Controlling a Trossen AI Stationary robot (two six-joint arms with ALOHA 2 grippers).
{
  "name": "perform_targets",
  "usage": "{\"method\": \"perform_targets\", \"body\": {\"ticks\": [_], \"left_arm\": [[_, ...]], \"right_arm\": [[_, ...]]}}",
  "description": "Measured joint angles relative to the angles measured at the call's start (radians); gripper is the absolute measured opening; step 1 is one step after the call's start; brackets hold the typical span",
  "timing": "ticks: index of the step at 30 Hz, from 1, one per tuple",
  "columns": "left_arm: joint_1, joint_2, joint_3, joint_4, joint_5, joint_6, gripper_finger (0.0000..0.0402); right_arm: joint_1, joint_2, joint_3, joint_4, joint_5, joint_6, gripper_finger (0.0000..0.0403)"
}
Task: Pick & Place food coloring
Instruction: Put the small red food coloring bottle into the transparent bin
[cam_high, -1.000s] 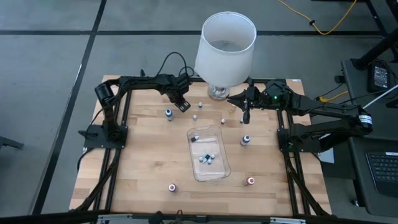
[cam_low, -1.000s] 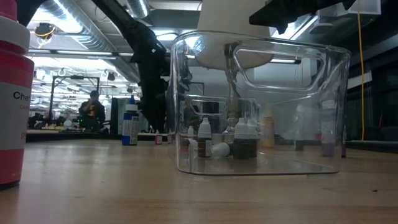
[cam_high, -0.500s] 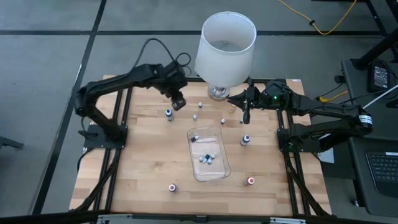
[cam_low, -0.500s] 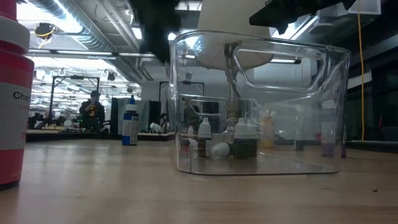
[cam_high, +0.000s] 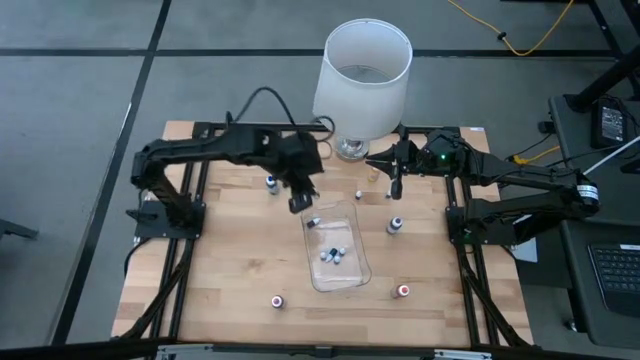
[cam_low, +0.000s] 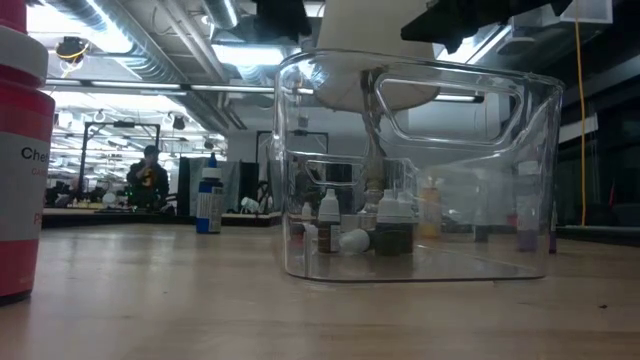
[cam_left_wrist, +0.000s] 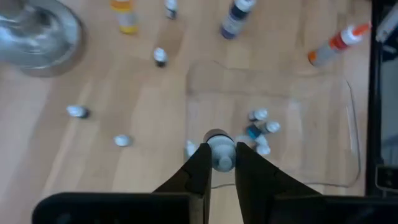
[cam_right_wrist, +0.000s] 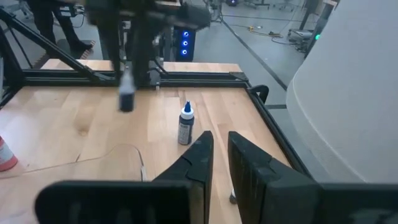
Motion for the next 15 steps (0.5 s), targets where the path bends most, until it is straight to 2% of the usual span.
{"method": "perform_targets", "body": {"ticks": [8,15], "left_arm": [[-0.043,0.157,0.001,0.093,0.049,0.05,0.0042],[-0.083,0.26,0.0,0.156,0.057,0.163,0.0043]], "right_arm": [[0.0,0.0,0.0,-0.001,0.0,-0.042,0.0053],[0.0,0.0,0.0,-0.008,0.0,-0.042,0.0053]]}}
